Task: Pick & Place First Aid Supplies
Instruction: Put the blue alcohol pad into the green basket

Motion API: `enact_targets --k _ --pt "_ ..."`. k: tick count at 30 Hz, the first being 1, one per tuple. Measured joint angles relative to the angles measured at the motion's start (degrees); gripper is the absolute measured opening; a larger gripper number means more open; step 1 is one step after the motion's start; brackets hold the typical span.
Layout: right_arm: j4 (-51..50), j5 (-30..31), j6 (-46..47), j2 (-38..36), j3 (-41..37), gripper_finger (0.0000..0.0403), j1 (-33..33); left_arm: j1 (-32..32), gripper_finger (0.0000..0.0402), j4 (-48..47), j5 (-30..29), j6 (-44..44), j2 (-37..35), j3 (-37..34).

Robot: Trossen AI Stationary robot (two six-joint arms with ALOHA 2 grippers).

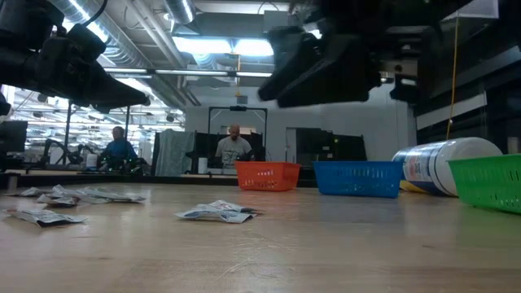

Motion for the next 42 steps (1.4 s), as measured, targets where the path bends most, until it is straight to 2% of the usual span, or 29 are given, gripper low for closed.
enact_targets --k 9,16,22,31,35,42 --pt "-2.5 0.2 0.6 12.9 11.3 0.0133 2.0 0.0 0.0091 0.0 0.0 0.0 0.0 0.0" --pt "-5.1 0.0 4.7 20.0 17.5 0.0133 2.2 0.0 0.0093 0.0 0.0 0.0 0.0 0.0" --pt "-6.9 -2.9 7.7 22.1 18.9 0.0133 0.9 0.0 0.0091 0.0 0.0 0.0 0.0 0.0" --pt "-11.4 -3.4 10.7 22.1 19.1 0.0129 -2.1 0.0 0.0091 0.0 0.0 0.0 0.0 0.0" --pt "-12.5 -3.7 10.9 22.1 19.1 0.0098 -2.5 0.0 0.0092 0.0 0.0 0.0 0.0 0.0" --pt "-13.0 -3.2 10.8 22.0 19.0 0.0011 -2.5 0.0 0.0091 0.0 0.0 0.0 0.0 0.0"
